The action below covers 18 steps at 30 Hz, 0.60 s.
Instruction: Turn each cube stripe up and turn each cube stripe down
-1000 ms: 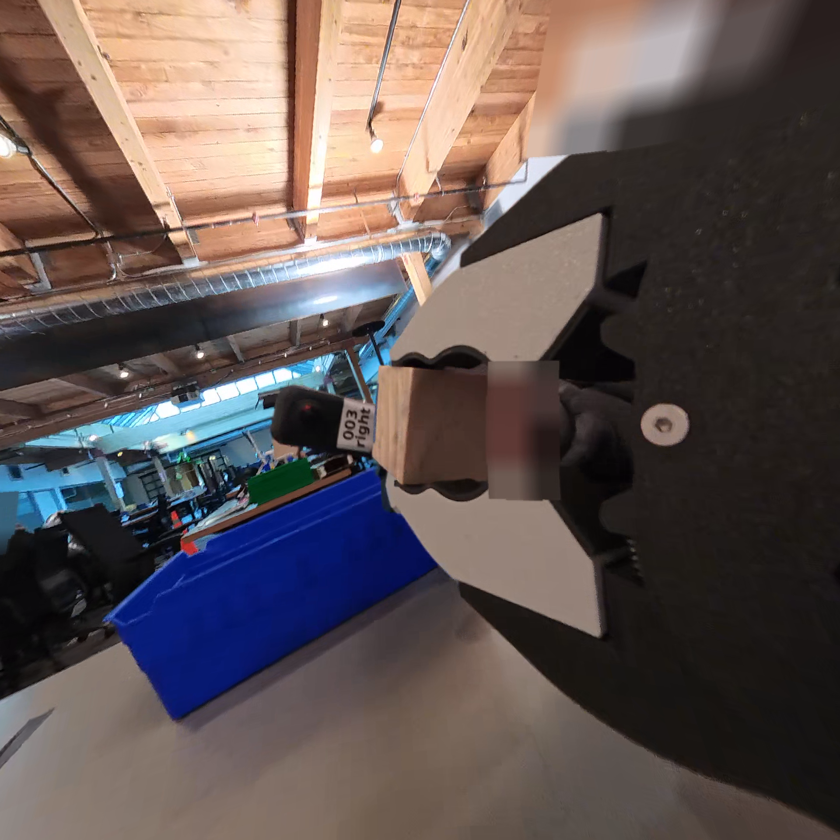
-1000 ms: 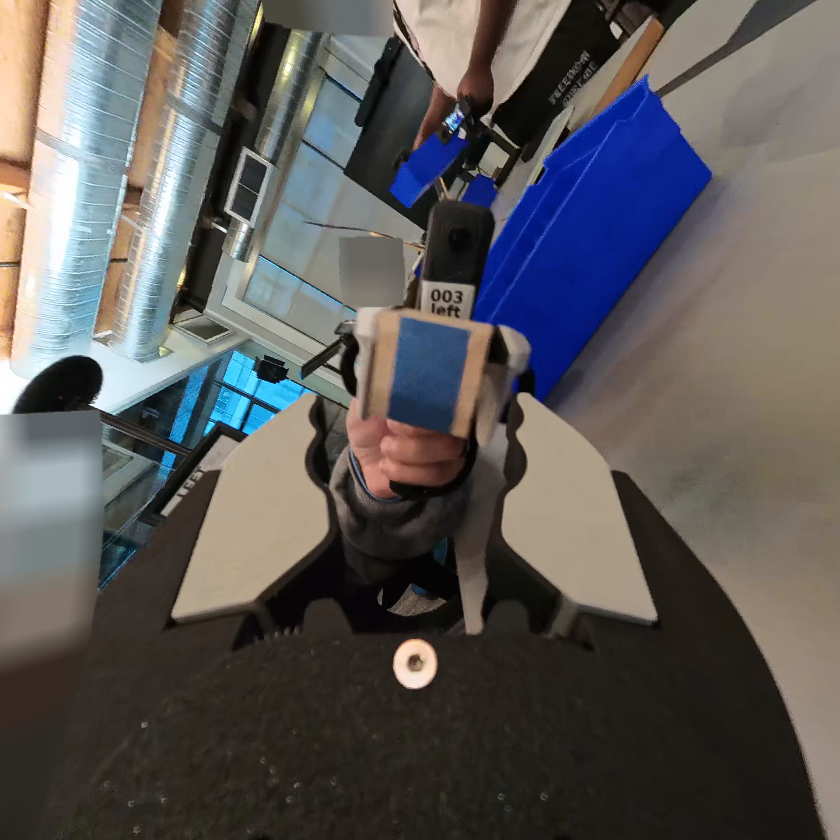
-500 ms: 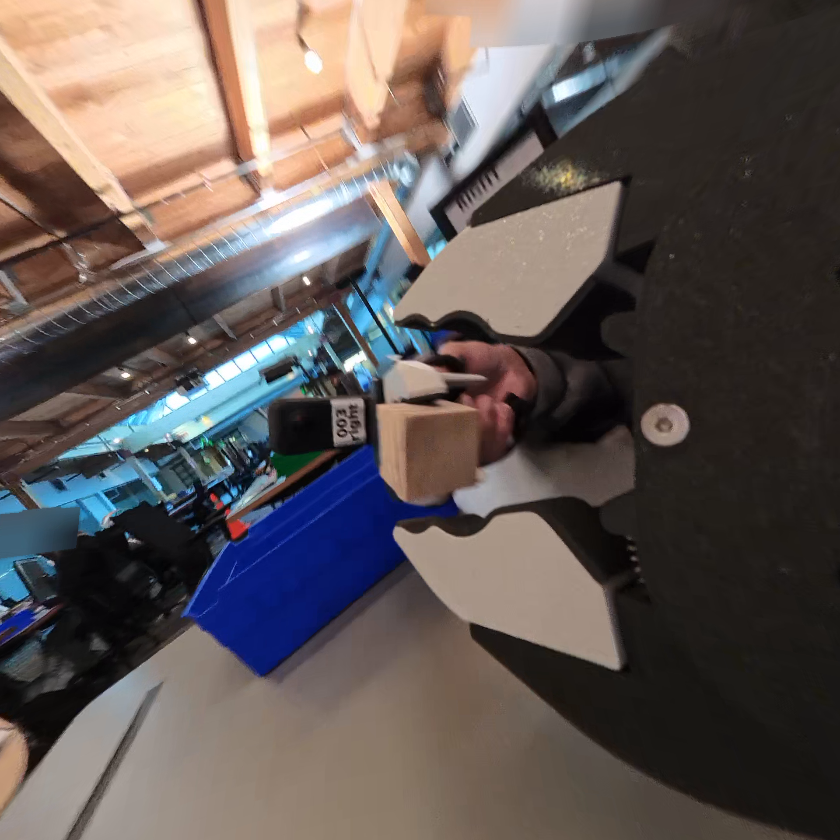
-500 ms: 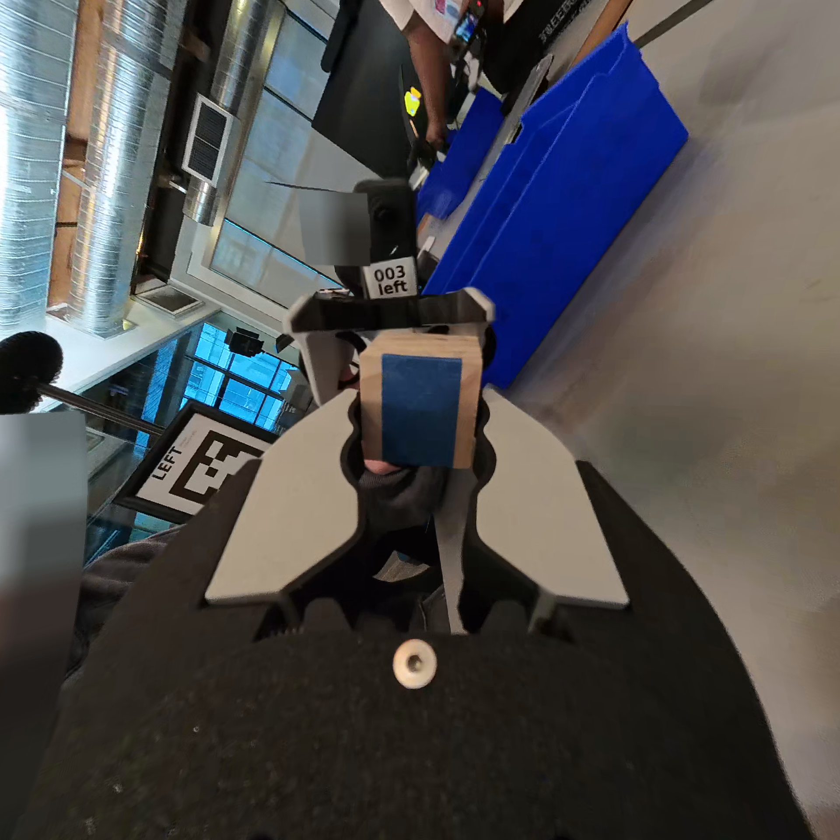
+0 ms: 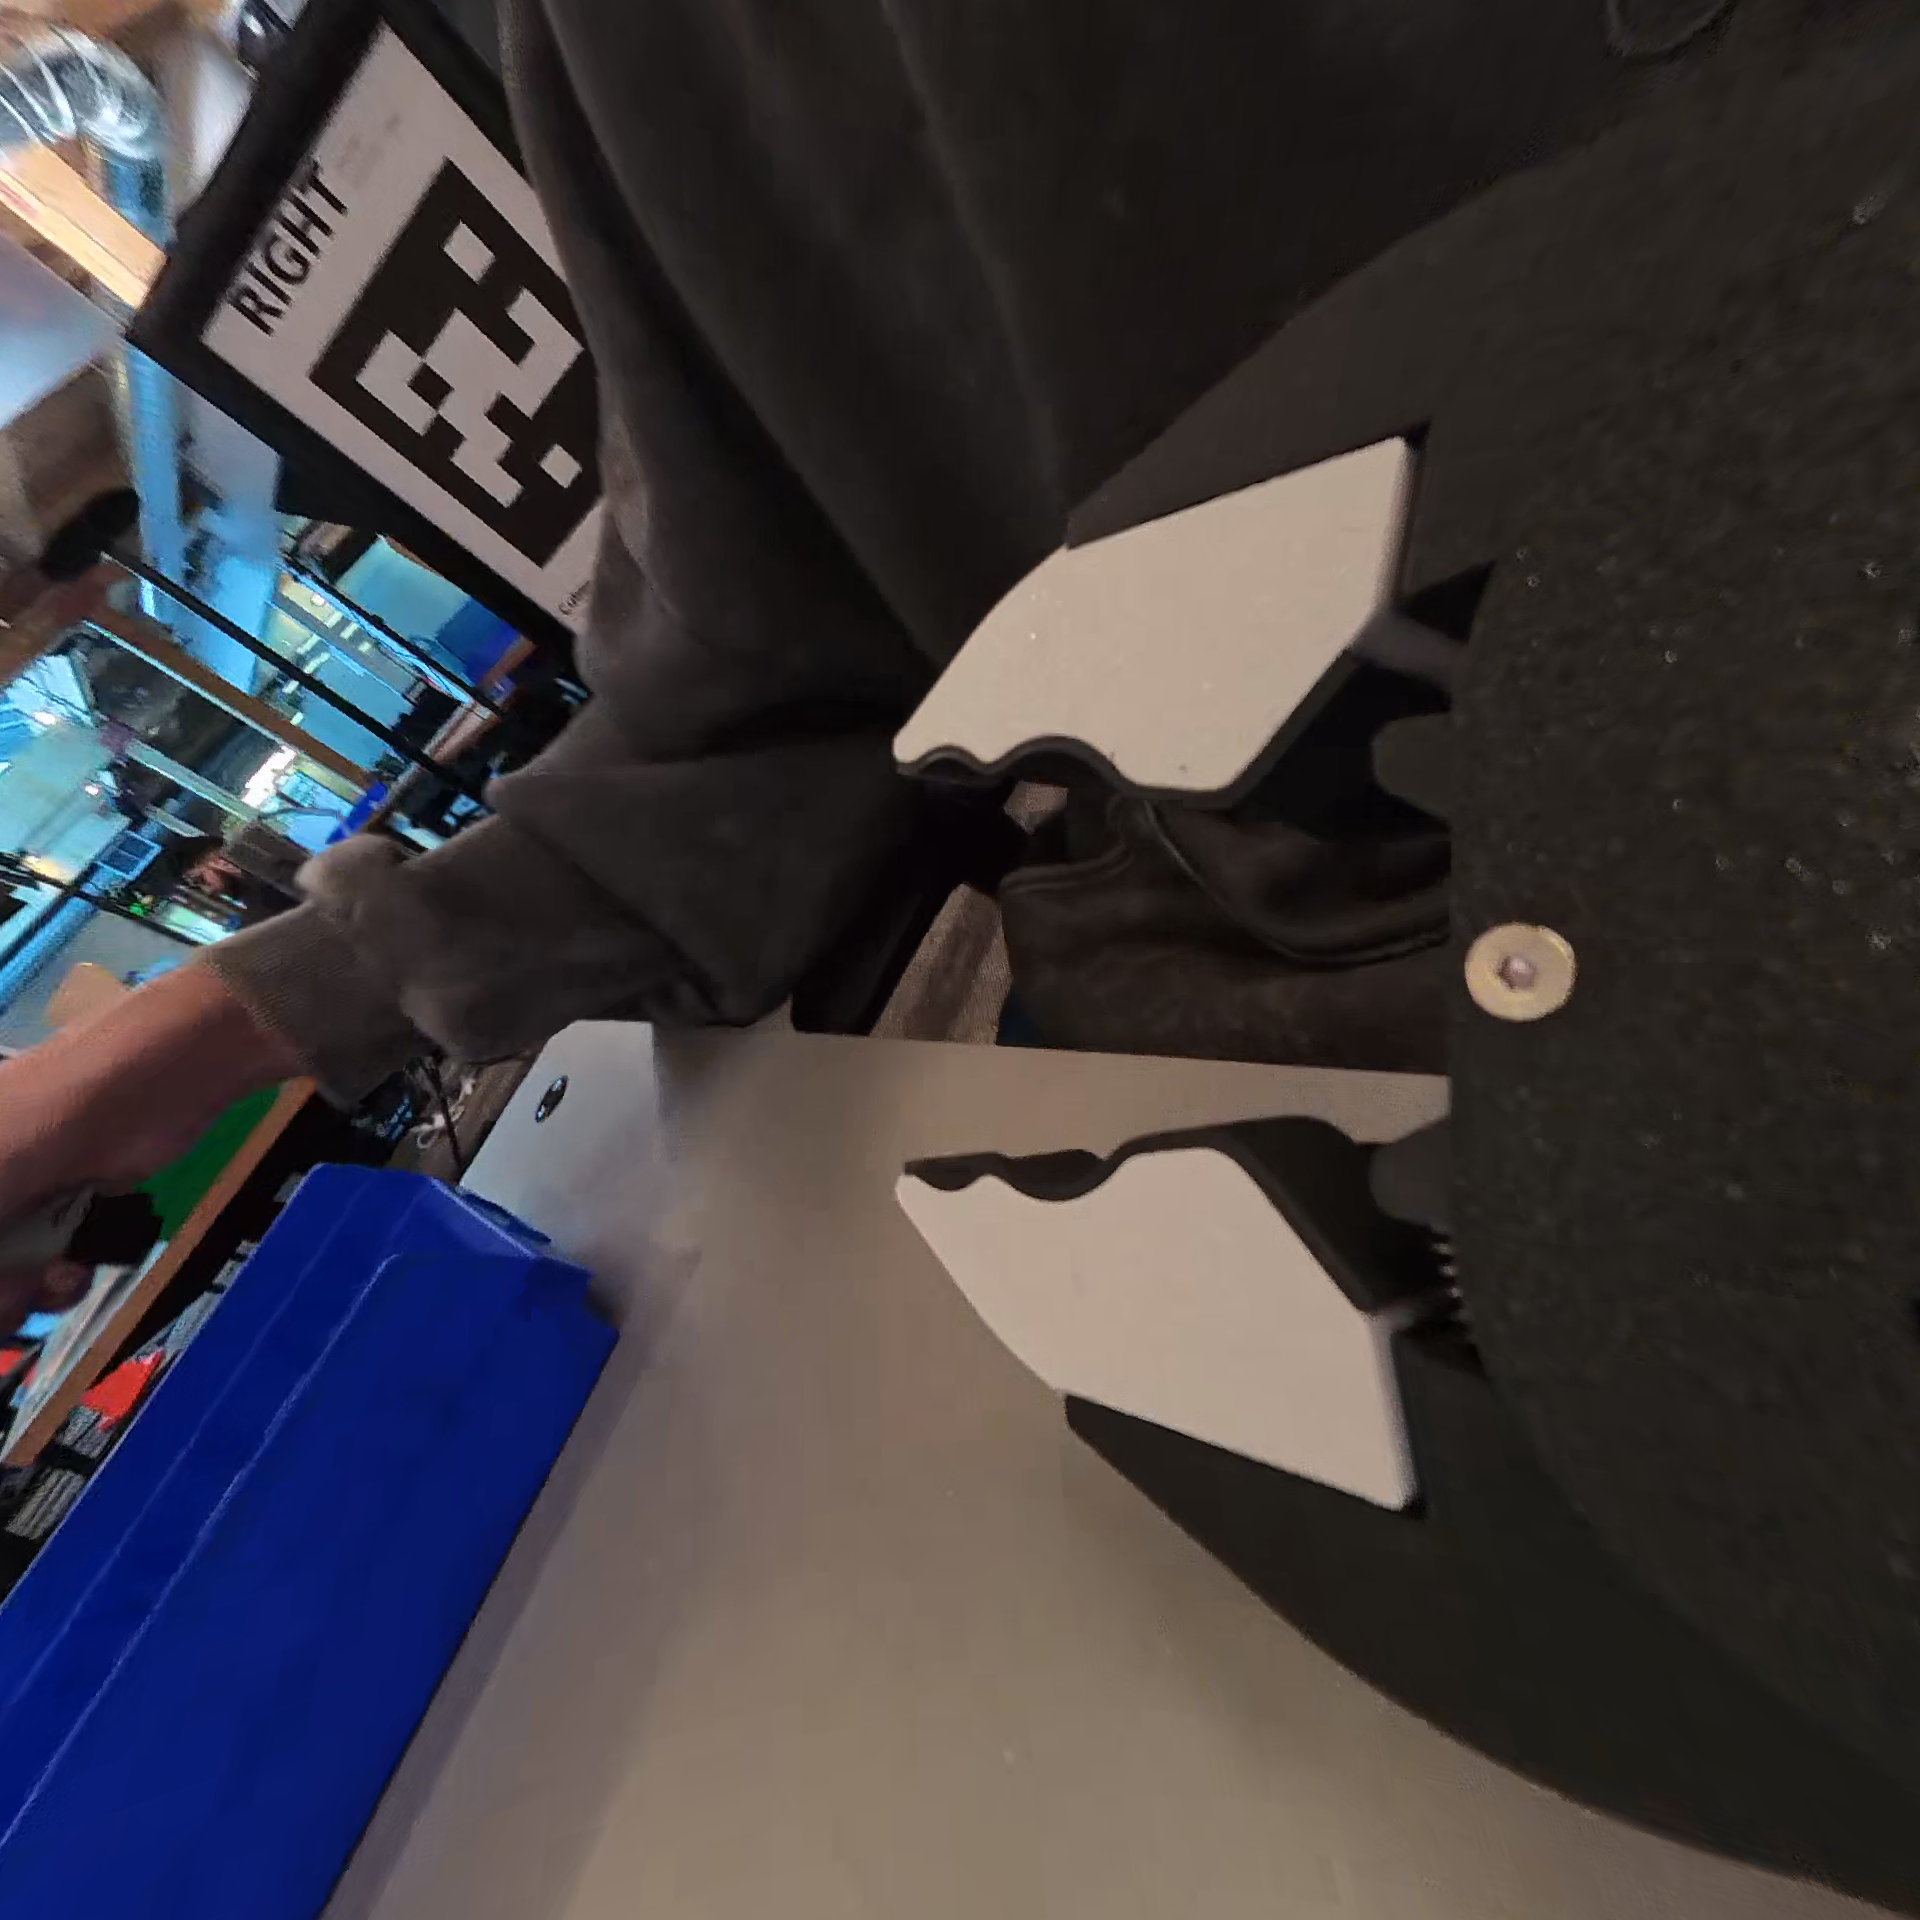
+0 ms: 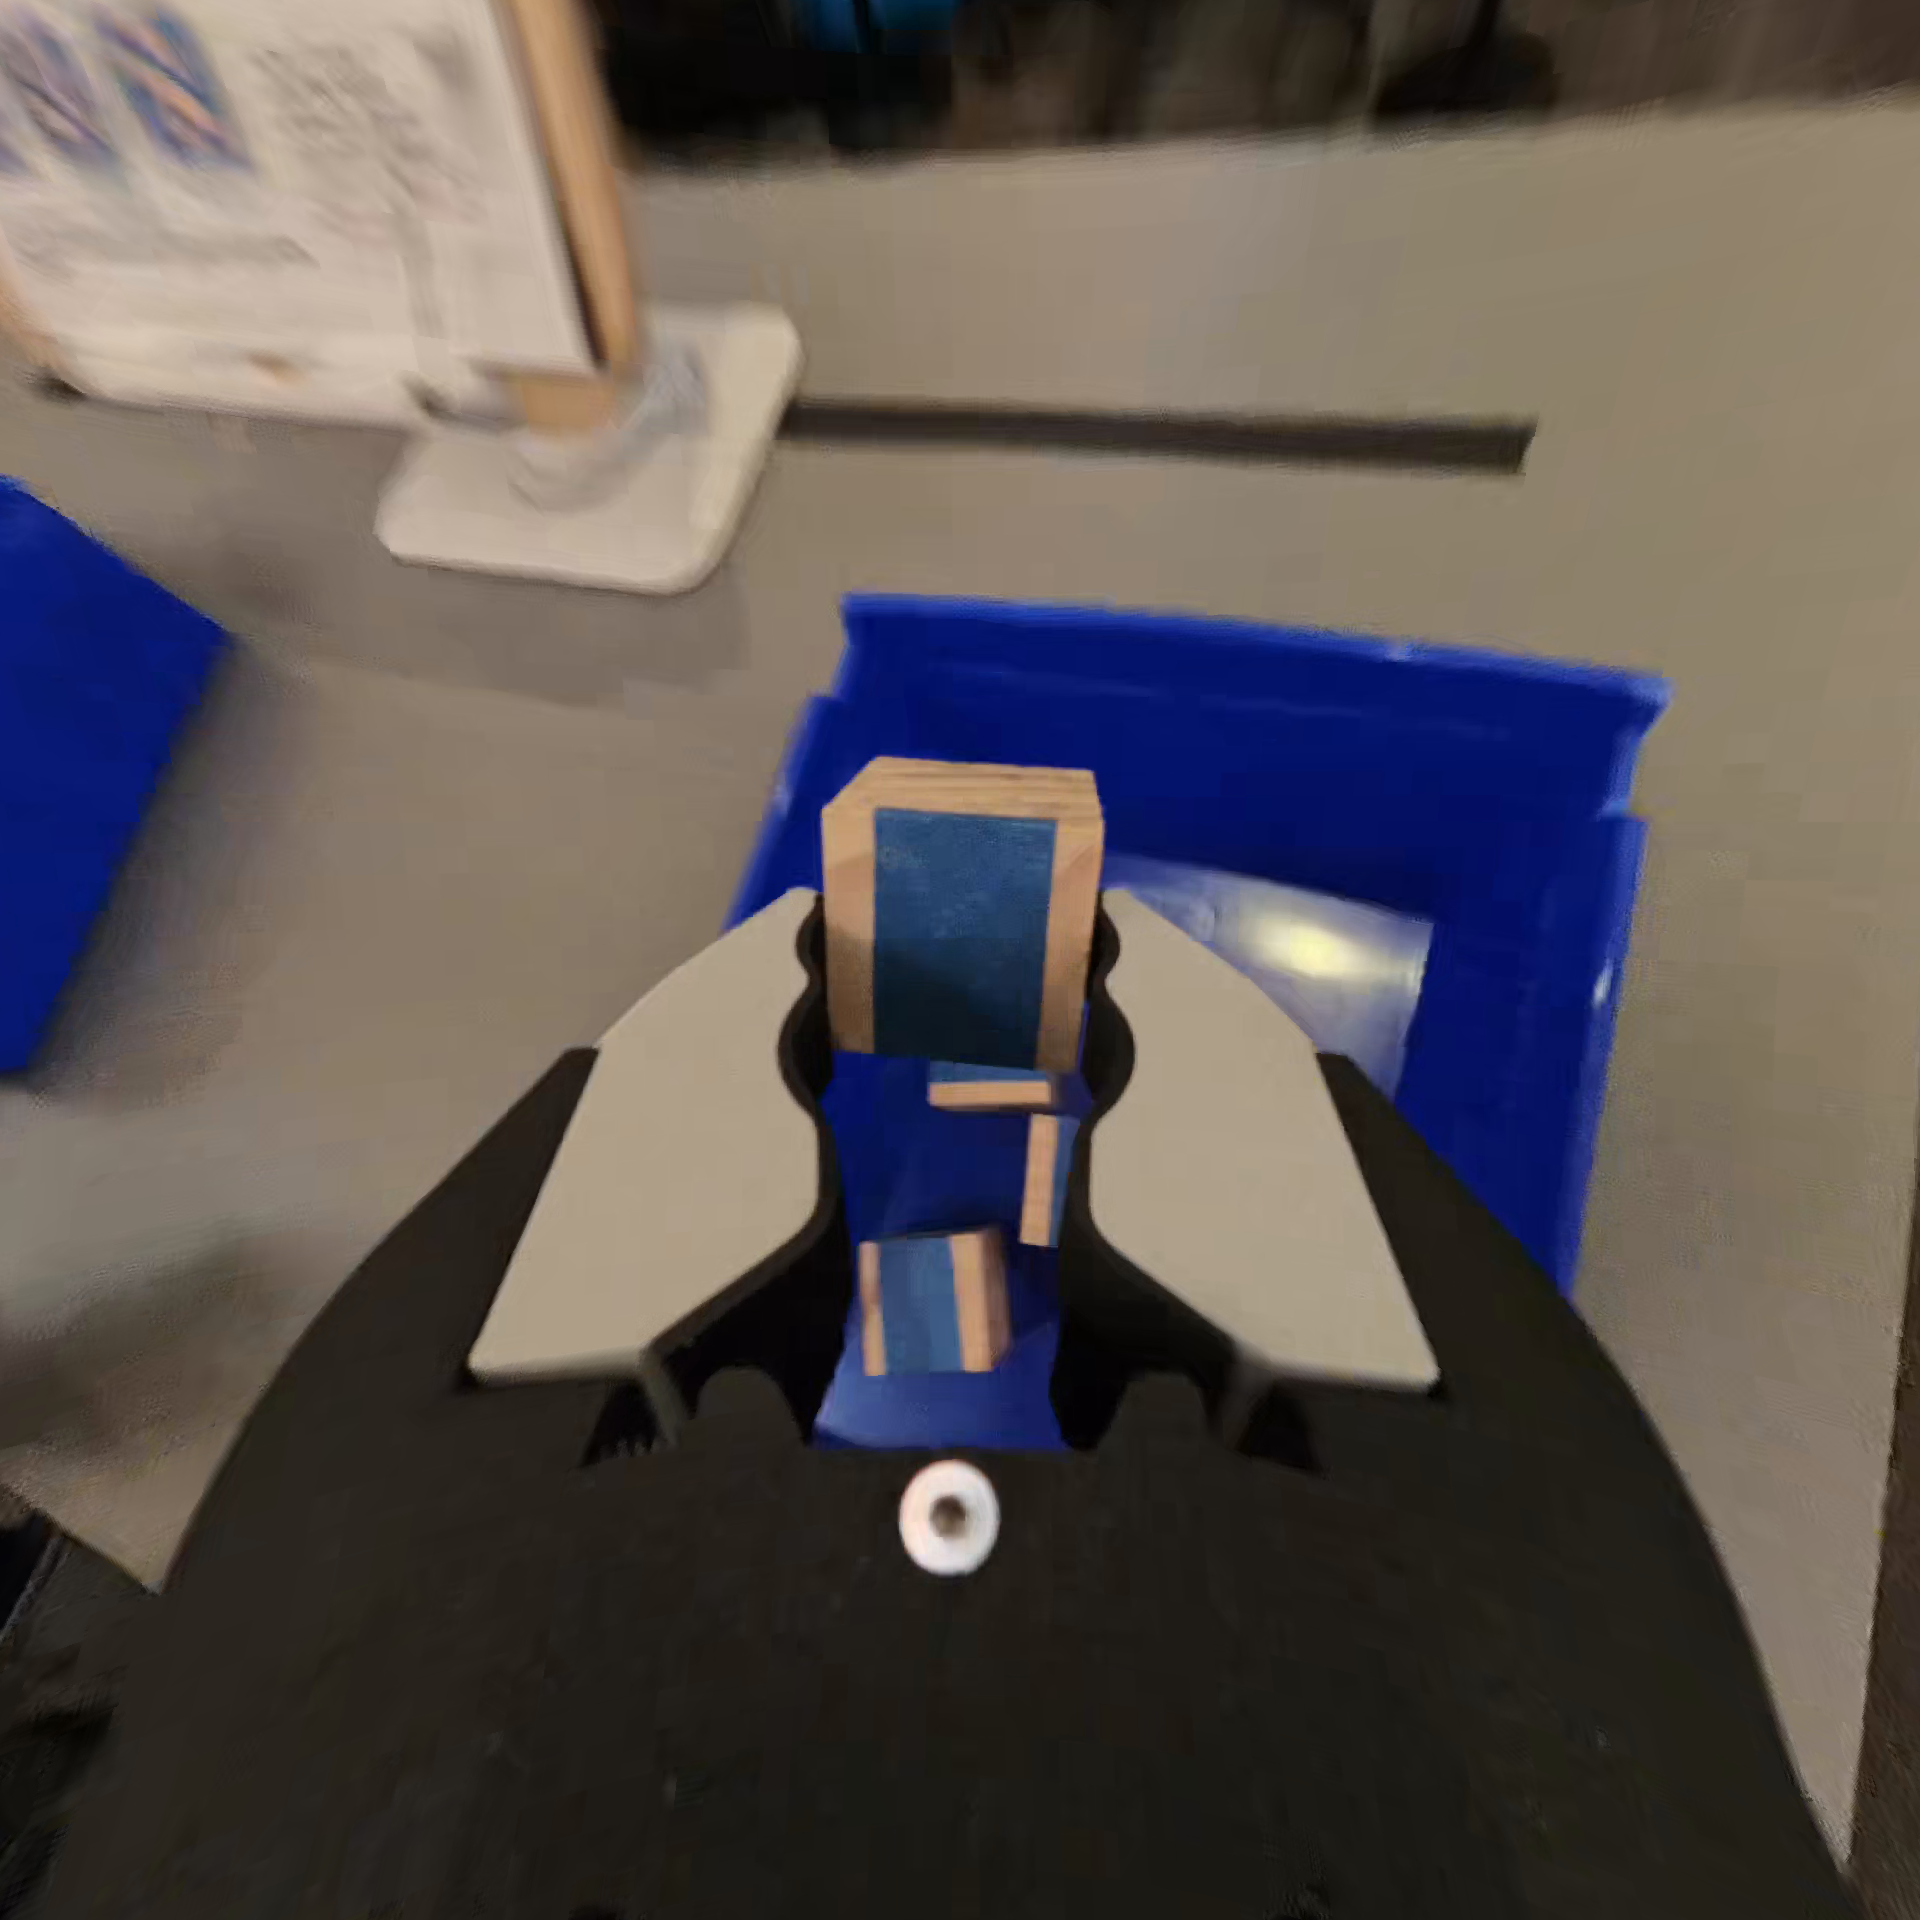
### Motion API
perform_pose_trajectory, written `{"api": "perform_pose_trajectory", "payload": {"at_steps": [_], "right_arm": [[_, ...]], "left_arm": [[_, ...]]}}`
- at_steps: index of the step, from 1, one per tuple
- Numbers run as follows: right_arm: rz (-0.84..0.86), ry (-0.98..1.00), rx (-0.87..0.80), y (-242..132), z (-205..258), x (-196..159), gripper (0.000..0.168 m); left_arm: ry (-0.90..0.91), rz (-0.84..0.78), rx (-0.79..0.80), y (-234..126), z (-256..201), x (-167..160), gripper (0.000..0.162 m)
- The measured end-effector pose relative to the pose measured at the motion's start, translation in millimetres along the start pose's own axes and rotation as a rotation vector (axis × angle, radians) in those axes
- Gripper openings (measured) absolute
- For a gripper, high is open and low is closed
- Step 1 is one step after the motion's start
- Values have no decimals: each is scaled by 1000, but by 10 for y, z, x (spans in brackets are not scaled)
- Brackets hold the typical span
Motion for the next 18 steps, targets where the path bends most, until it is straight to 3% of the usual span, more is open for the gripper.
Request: {"api": "perform_pose_trajectory", "payload": {"at_steps": [5,11,16,18], "right_arm": [[352,1,-86,919,-254,-197,46],[575,-43,-139,1395,-259,-299,46],[546,-57,-99,1470,-249,-323,48],[442,-55,-72,1317,-216,-237,74]], "left_arm": [[-53,-6,-51,3,-6,-3,67],[-114,-38,-61,-57,78,13,67],[-132,-23,-61,-43,119,-8,67],[-127,-7,-52,-25,122,-28,67]]}}
Point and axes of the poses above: each gripper's, where its closed fingertips meet, y out along the fingers, x out of its top, z = x × y across the jaws, the point moved 7 cm from there along -y, back along the fingers, and after that the axes turned 1 degree about -y, right-handed, at the moved point
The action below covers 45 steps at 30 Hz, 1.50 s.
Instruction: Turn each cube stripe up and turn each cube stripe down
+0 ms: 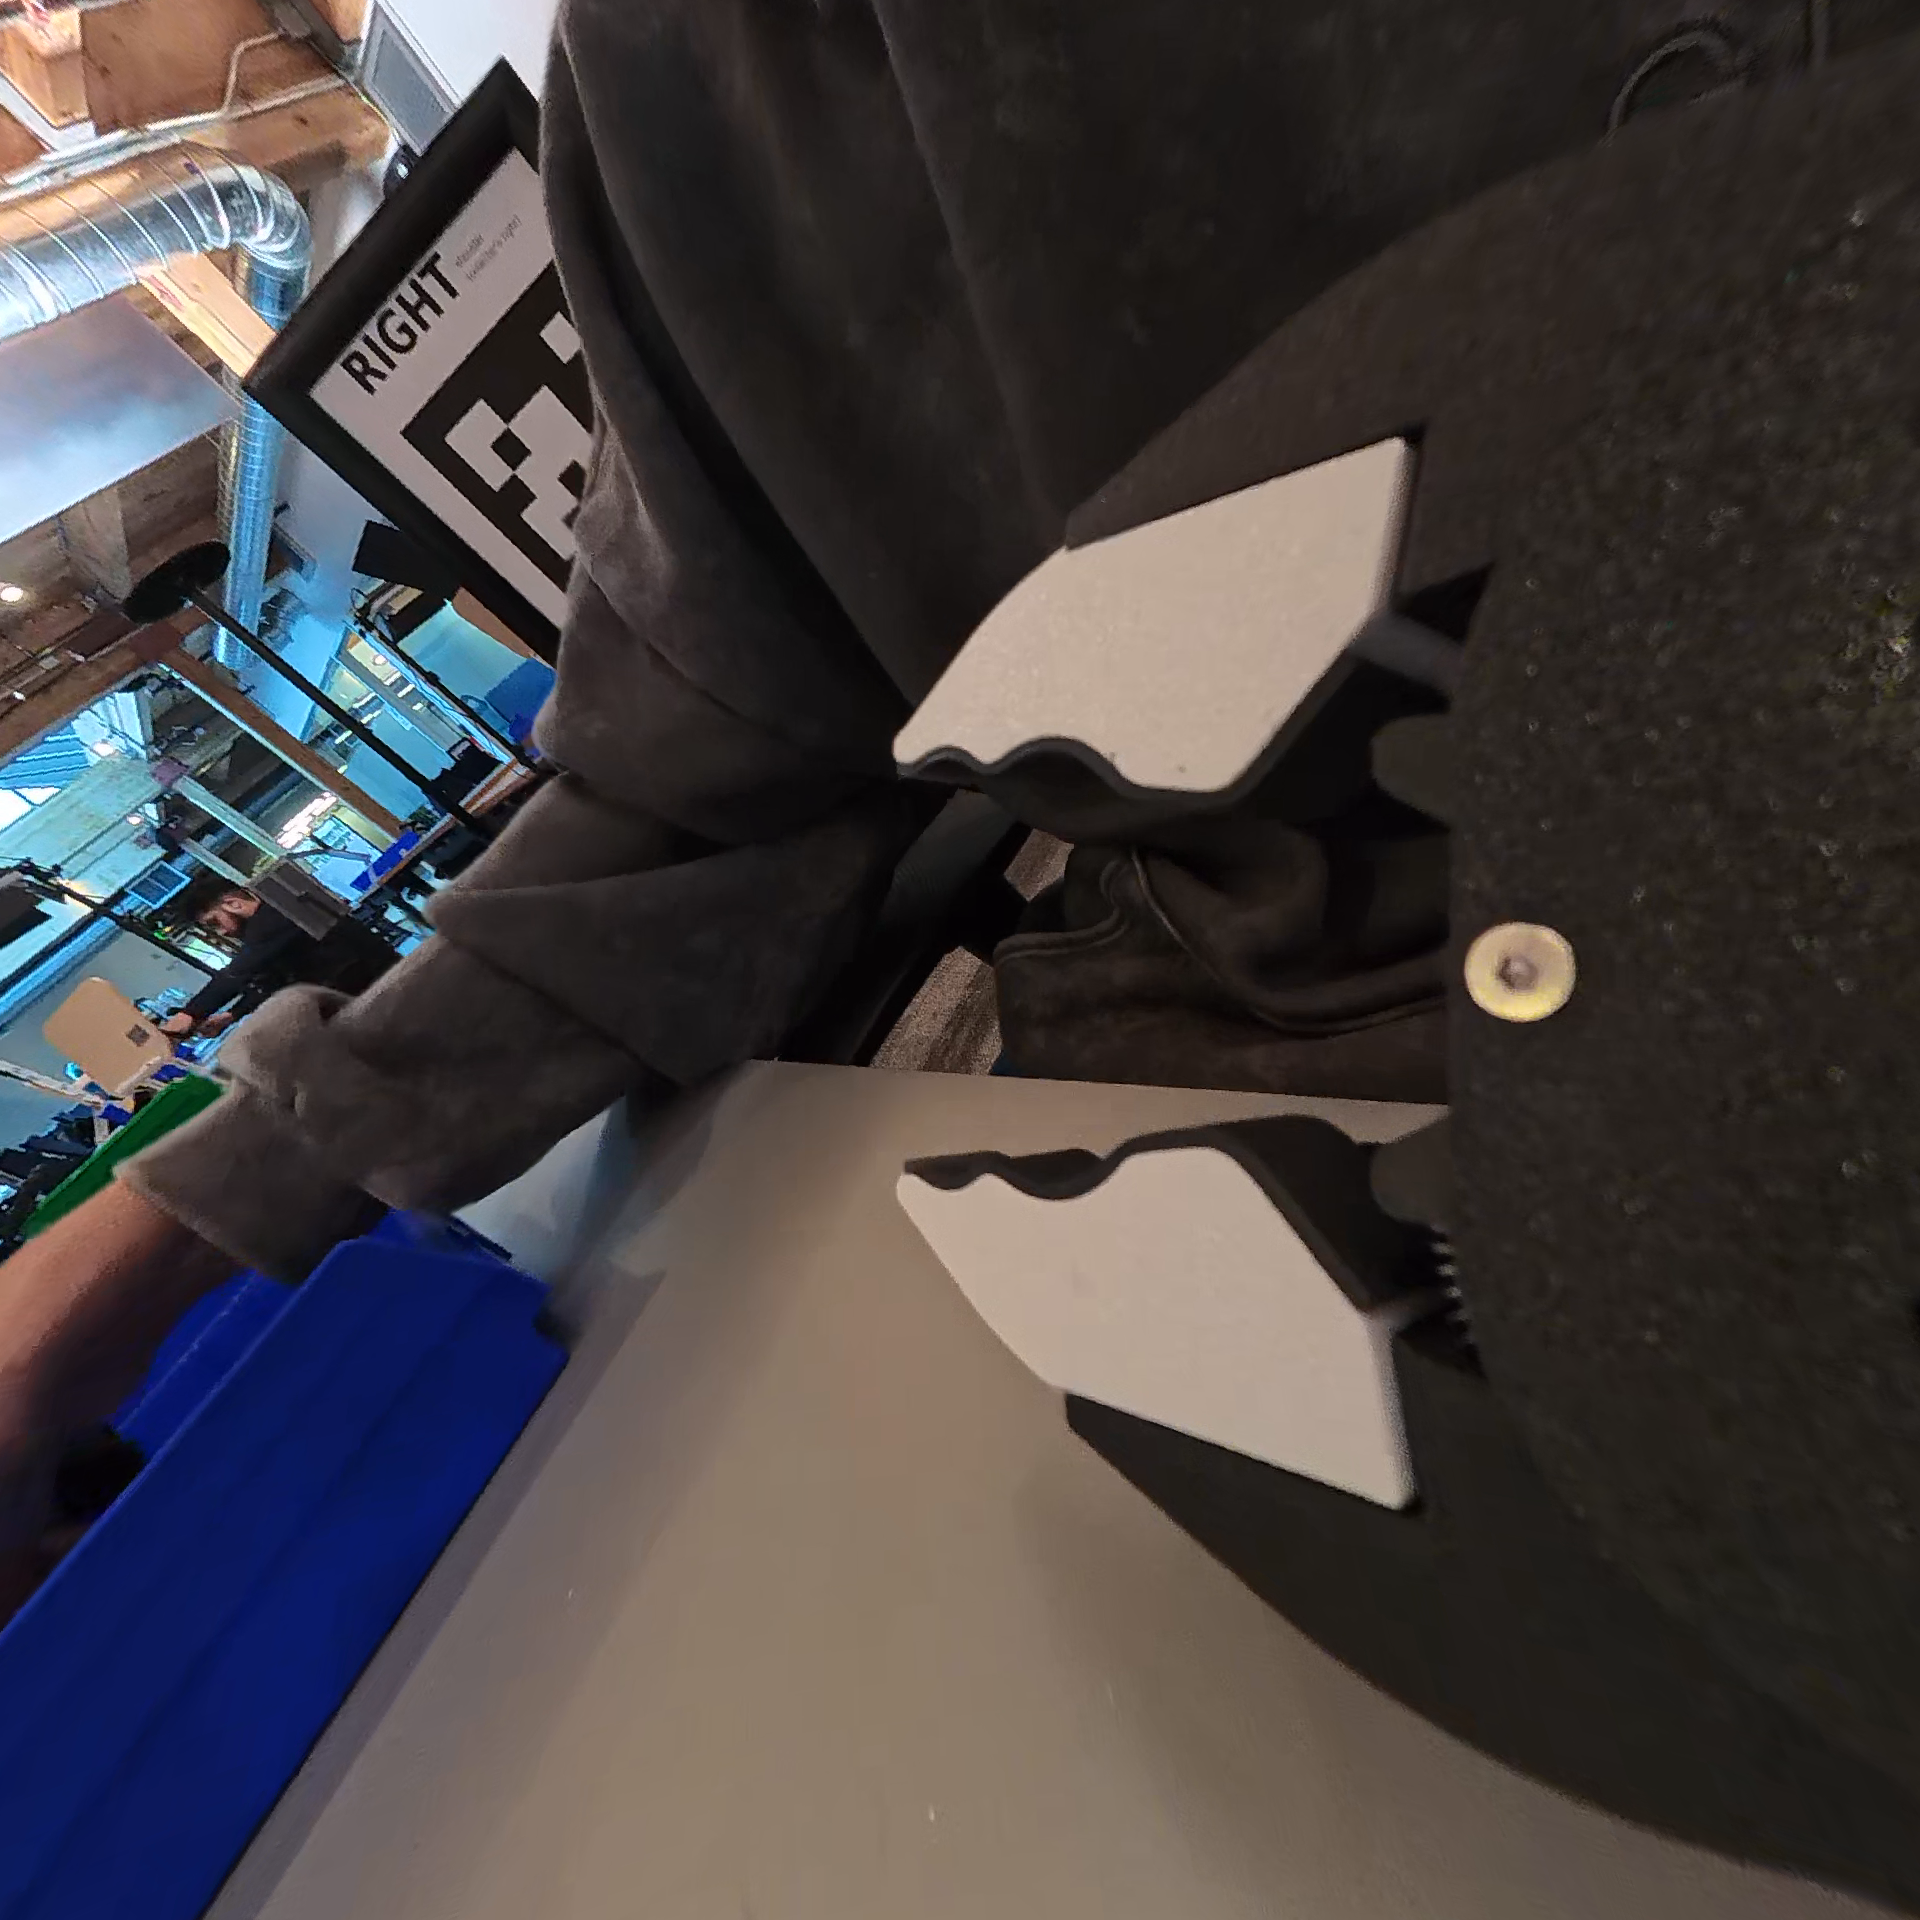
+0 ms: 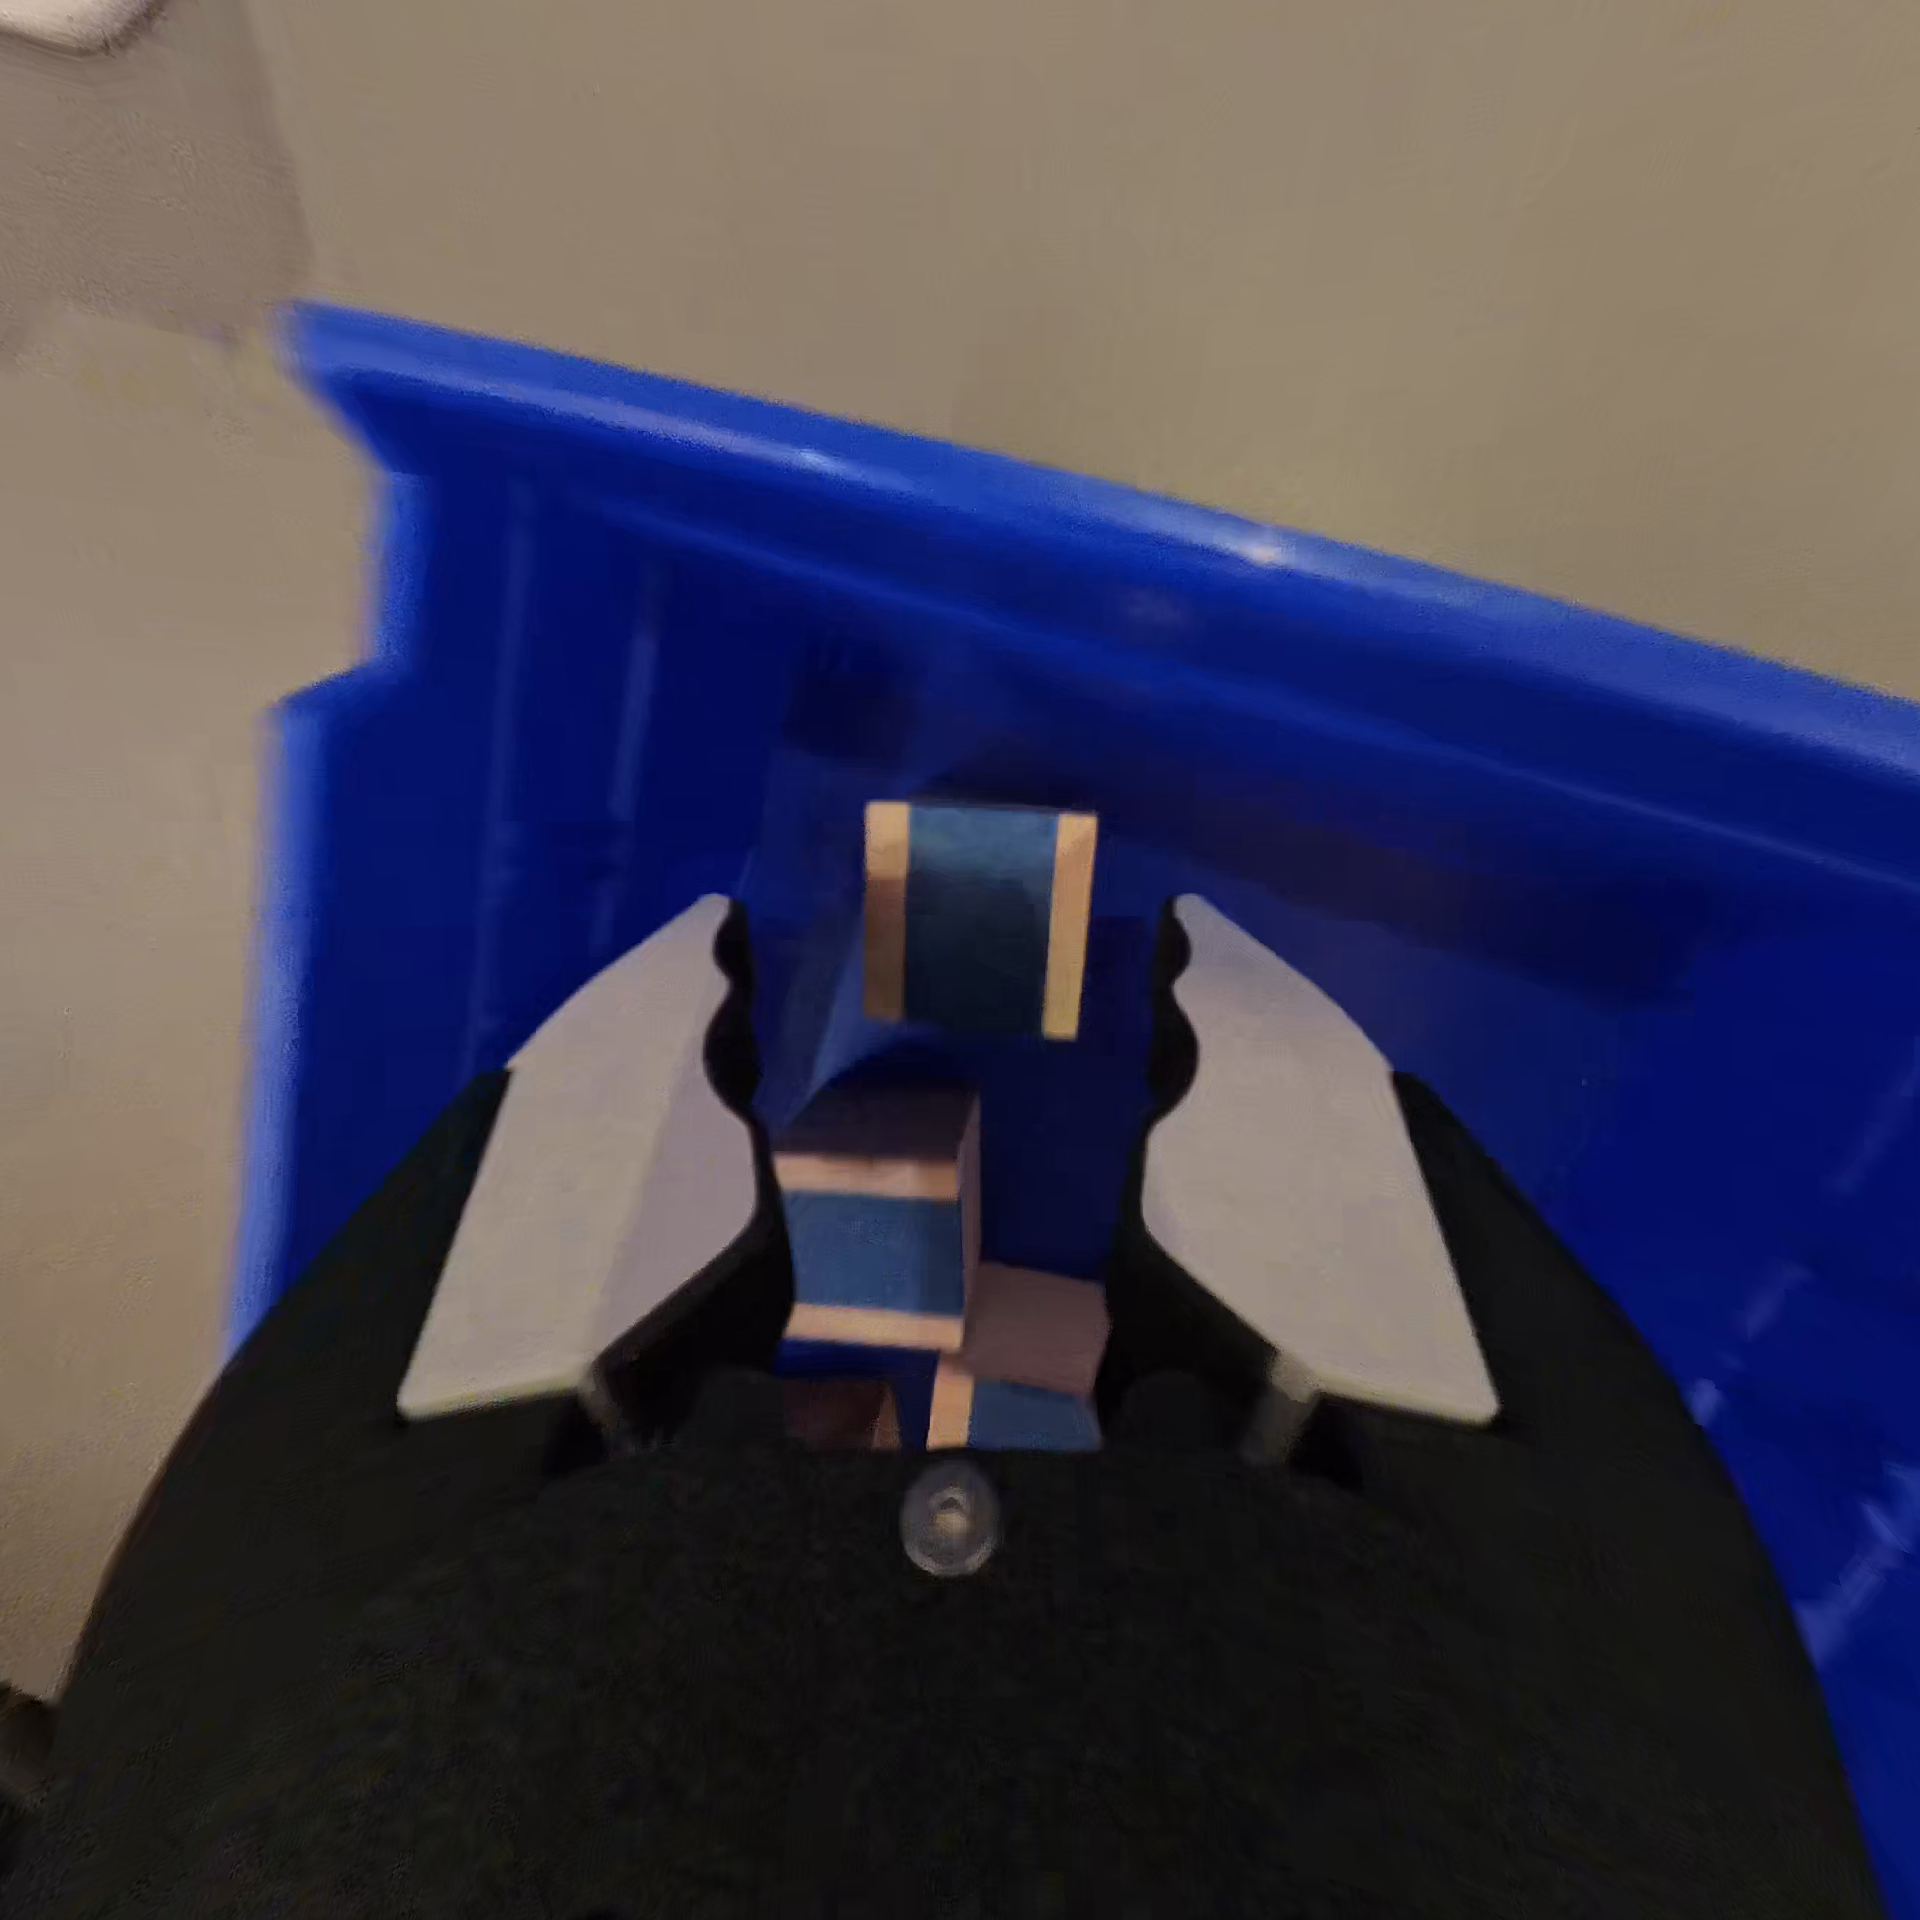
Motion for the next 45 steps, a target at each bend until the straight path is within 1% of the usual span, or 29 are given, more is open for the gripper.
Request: {"api": "perform_pose_trajectory", "payload": {"at_steps": [1,2,3,4,5,6,7,8,9,10,13,15,17,20,22,23,25,27,29,34,38,42,44,45], "right_arm": [[-77,1,5,-182,23,-13,77],[-198,3,20,-426,67,-31,77],[-352,3,56,-702,153,-70,73],[-509,1,117,-979,277,-145,67],[-671,-14,216,-1233,458,-251,64],[-838,-43,352,-1449,696,-388,63],[-980,-77,501,-1596,968,-563,58],[-1084,-112,631,-1659,1249,-762,55],[-1150,-140,718,-1634,1528,-961,53],[-1169,-171,773,-1529,1807,-1159,56],[-1026,-247,867,-1025,2479,-1688,55],[-914,-280,959,-862,2746,-1864,53],[-827,-308,973,-736,2870,-1910,54],[-757,-349,956,-696,2939,-1896,54],[-756,-381,921,-674,2971,-1917,54],[-745,-399,892,-648,2985,-1940,55],[-715,-442,852,-602,3022,-1997,54],[-701,-479,820,-575,3058,-2036,53],[-689,-508,798,-560,3088,-2061,52],[-673,-553,750,-513,3102,-2096,51],[-662,-549,774,-513,3090,-2094,50],[-640,-534,802,-480,3067,-2086,50],[-625,-522,818,-454,3056,-2082,50],[-617,-517,826,-443,3052,-2082,50]], "left_arm": [[5,8,3,7,-2,-8,67],[12,16,6,15,-8,-15,67],[22,31,17,22,-9,-25,68],[35,50,41,28,5,-39,68],[48,74,75,36,29,-58,67],[60,102,98,45,50,-84,65],[66,133,116,60,66,-111,65],[66,161,128,76,77,-138,66],[67,182,139,93,80,-159,69],[70,200,157,107,81,-173,69],[107,234,292,65,91,-138,69],[123,204,402,-108,43,29,69],[93,103,537,-457,-6,350,67],[-76,-61,732,-1147,53,907,69],[-166,-174,889,-1635,251,1251,67],[-223,-200,970,-1846,393,1372,67],[-353,-174,1106,-2152,723,1503,70],[-490,-114,1219,-2390,1064,1551,69],[-610,-93,1327,-2624,1363,1572,66],[-856,-78,1492,-2985,1884,1487,66],[-907,-24,1619,-3107,2140,1425,66],[-971,15,1639,-3134,2344,1354,67],[-993,46,1668,-3174,2399,1290,56],[-1004,70,1675,-3185,2417,1254,45]]}}
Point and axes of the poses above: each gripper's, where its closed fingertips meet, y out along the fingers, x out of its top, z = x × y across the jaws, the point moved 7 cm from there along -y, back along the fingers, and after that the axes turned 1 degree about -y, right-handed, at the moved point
